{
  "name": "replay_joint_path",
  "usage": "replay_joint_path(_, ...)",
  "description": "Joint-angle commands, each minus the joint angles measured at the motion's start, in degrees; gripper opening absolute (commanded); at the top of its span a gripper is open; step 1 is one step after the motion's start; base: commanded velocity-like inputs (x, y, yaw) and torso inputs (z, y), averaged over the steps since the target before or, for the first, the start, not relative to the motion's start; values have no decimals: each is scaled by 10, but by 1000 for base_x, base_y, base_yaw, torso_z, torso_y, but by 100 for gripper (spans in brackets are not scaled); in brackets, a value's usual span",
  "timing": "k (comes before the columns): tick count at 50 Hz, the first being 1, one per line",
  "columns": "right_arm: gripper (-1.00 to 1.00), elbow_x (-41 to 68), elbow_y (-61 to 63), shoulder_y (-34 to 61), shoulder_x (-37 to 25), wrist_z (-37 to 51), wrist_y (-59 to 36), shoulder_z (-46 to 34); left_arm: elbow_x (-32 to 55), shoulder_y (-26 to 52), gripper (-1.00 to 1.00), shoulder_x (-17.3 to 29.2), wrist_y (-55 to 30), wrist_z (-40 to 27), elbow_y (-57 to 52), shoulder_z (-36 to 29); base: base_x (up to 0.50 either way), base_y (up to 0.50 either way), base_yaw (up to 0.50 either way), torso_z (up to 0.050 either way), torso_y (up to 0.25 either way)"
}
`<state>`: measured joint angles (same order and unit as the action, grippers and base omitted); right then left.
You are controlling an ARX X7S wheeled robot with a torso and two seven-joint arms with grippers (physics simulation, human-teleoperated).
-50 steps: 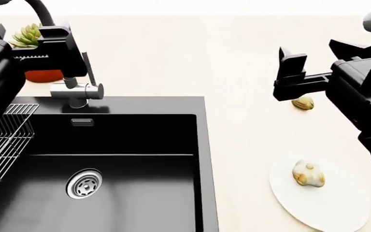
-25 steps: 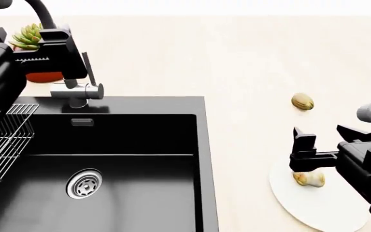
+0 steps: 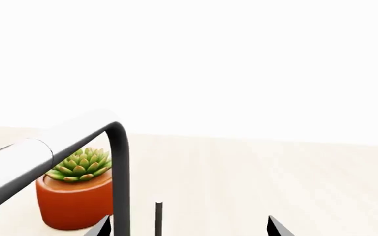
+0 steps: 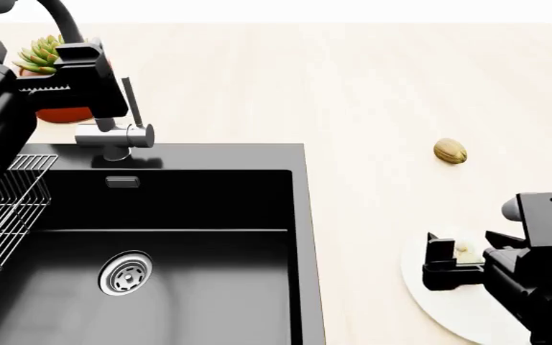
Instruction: Pick the ginger from the counter and place it in the sink. Then turn on the sink faucet.
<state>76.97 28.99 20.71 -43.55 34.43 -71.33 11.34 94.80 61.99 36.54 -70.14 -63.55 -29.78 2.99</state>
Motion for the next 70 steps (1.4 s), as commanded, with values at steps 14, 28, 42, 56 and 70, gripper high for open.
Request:
replay_joint_path(14,100,5,-8,-23,0,-22,-6,-30,-12,-7,100,5,9,10,-1,-7,0,0,0,0,0)
replay_joint_path(28,-100,20,19,-8,-5,-4,3,-19,-10,-7,100,9,13,8,-3,-9,0,0,0,0,0)
replay_joint_path(42,-100,125,64,218,79,39,-42,-153,-21,-14,100,7,21,22,-1,-13,0,0,0,0,0)
replay_joint_path(56,-100,-71,36,253,255,-85,-20,-391,-58,-11,100,-3,27,49,12,-32,0,0,0,0,0)
replay_joint_path(70,-100,-200,-61,259,369,-154,68,-531,-74,-27,100,-3,38,62,11,-32,0,2,3,0,0)
